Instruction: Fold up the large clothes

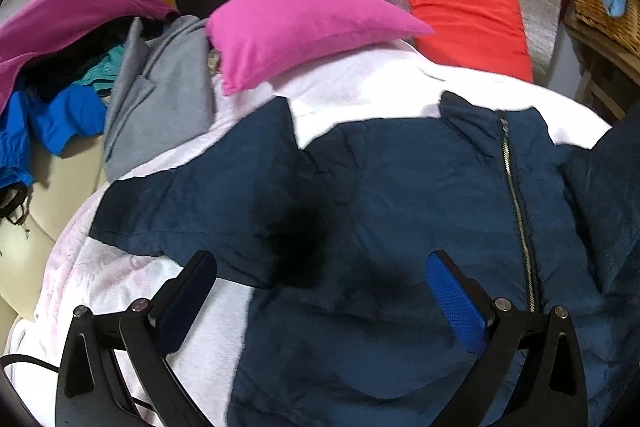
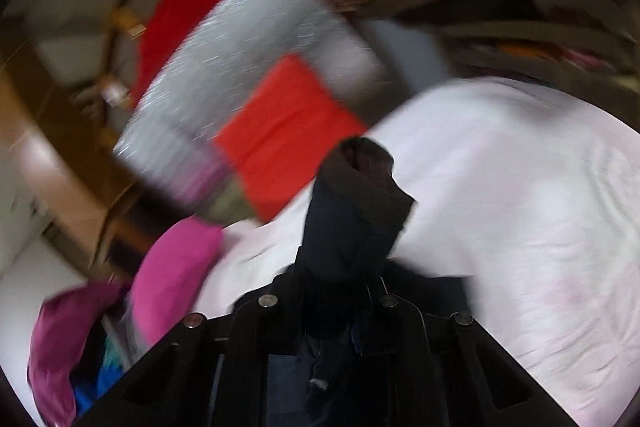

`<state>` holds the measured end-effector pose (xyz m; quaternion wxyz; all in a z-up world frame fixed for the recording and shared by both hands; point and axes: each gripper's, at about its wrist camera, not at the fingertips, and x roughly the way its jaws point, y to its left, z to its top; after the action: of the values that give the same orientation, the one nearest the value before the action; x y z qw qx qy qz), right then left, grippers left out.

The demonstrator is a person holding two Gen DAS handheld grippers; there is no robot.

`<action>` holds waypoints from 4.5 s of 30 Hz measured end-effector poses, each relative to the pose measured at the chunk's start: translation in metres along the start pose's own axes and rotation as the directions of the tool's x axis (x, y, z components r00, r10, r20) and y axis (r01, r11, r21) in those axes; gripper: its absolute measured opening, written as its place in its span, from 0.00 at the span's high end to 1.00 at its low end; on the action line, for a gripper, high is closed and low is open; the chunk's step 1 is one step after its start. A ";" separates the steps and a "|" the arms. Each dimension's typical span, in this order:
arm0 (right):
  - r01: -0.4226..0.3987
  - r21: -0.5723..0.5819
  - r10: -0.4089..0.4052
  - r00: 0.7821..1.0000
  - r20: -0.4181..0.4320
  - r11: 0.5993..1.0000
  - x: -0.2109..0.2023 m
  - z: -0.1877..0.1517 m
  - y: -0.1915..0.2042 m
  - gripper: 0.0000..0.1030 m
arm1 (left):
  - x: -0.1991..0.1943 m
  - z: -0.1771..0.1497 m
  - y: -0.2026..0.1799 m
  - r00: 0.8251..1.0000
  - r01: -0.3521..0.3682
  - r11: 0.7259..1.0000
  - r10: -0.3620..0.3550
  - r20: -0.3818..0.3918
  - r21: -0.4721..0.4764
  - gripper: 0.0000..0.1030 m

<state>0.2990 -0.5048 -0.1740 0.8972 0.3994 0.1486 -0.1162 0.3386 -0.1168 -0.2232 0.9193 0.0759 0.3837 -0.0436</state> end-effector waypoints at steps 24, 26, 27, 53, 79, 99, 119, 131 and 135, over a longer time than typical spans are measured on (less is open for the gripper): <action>-0.196 -0.169 0.141 0.946 -0.292 0.966 0.042 -0.134 0.110 0.35 | 0.018 0.009 0.053 0.996 0.059 0.986 -0.069 -0.063 -0.157 0.00; -0.115 -0.160 0.077 0.971 -0.228 0.980 0.026 -0.116 0.083 0.35 | 0.020 0.009 0.040 0.992 0.087 0.986 -0.098 -0.074 -0.142 0.00; -0.058 -0.157 0.027 0.981 -0.190 0.986 0.016 -0.107 0.067 0.35 | 0.021 0.008 0.036 0.991 0.098 0.986 -0.109 -0.077 -0.137 0.00; 0.315 -0.100 -0.330 0.921 -0.208 0.944 0.036 -0.093 -0.068 0.63 | 0.084 0.030 -0.030 0.974 0.122 0.988 -0.138 -0.180 -0.096 0.02; 0.275 -0.032 -0.276 0.959 -0.059 0.961 0.021 -0.114 -0.090 0.50 | 0.086 0.017 -0.041 0.966 0.191 0.979 -0.201 -0.162 -0.077 0.74; 0.330 -0.241 -0.370 0.918 -0.146 0.913 0.025 -0.096 -0.046 0.74 | 0.031 0.007 -0.049 0.974 0.226 0.968 -0.224 -0.027 0.110 0.89; 0.348 -0.245 -0.392 0.905 -0.163 0.905 0.021 -0.105 -0.037 0.46 | 0.055 -0.020 -0.022 0.965 0.204 0.978 -0.193 -0.179 0.041 0.52; 0.376 -0.255 -0.409 0.908 -0.088 0.891 0.028 -0.120 -0.048 0.57 | 0.075 -0.024 -0.048 0.984 0.117 0.980 -0.093 -0.153 0.159 0.75; 0.389 -0.271 -0.423 0.903 -0.076 0.880 0.028 -0.123 -0.045 0.55 | 0.072 -0.022 -0.049 0.984 0.107 0.980 -0.080 -0.157 0.170 0.75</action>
<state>0.2892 -0.4443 -0.2936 0.8838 0.2500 0.3020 -0.2554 0.3674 -0.1628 -0.2953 0.8745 0.1426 0.4491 -0.1153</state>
